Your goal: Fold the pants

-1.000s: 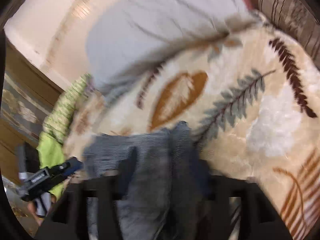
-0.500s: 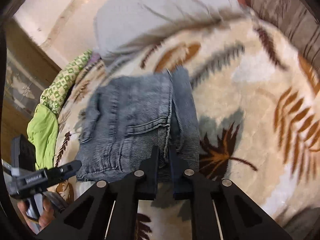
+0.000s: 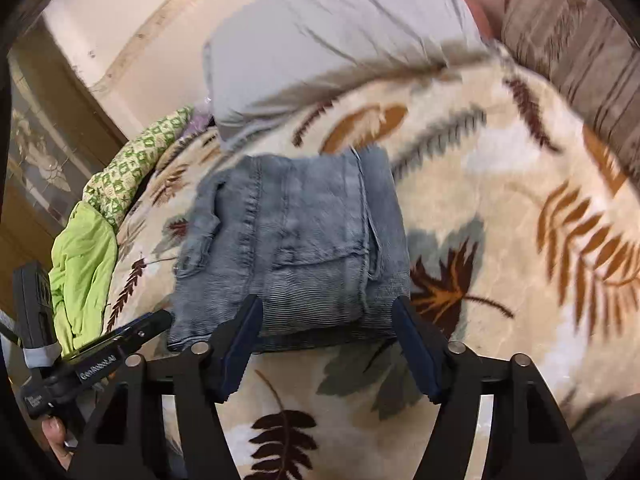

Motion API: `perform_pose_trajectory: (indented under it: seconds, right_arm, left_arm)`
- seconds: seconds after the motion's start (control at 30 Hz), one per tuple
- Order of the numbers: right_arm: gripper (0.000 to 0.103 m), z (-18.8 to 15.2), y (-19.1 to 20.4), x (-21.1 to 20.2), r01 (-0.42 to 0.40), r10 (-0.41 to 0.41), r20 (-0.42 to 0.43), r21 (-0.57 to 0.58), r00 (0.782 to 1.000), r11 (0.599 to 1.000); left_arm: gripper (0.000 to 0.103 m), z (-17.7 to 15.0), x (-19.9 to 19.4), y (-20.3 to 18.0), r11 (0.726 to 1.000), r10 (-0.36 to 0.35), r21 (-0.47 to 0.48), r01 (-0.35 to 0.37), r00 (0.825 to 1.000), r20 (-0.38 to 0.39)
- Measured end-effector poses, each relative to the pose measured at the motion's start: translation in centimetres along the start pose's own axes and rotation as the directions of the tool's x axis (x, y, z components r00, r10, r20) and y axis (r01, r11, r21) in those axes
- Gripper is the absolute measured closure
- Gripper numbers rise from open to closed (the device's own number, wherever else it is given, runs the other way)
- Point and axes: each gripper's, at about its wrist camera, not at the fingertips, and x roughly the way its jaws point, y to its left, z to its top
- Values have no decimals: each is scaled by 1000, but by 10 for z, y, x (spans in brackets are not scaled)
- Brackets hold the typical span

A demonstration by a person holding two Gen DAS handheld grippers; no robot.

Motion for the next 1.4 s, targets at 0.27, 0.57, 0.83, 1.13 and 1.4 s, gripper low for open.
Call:
perform_pose_trajectory:
  seconds: [0.27,0.57,0.83,1.13,1.4]
  right_arm:
    - [28,-17,10,-32,26,-27,34,26,999,999]
    - [26,-37,16,-46,79,-78,71,-13,994,997]
    - [26,-37,21,-36,105,-99,100,-52,990,993]
    - [22,-34,30,-38,126,-107,159,-117,981,985]
    - [21,-33,33,-46,91,-71,154,-122,986,988]
  left_arm:
    - [46,-43,-48,-21,997,57,53,-62,994,97]
    - [34,-76,-86,-34,987,125,77,-144,970,209]
    - [34,-72,-75,-36,978,164,96,-187,964,207]
    - [33,-70,-69,-36,982,136,98,-159,969,205]
    - [33,-68,-85,-38,979,156,90,-181,959,235]
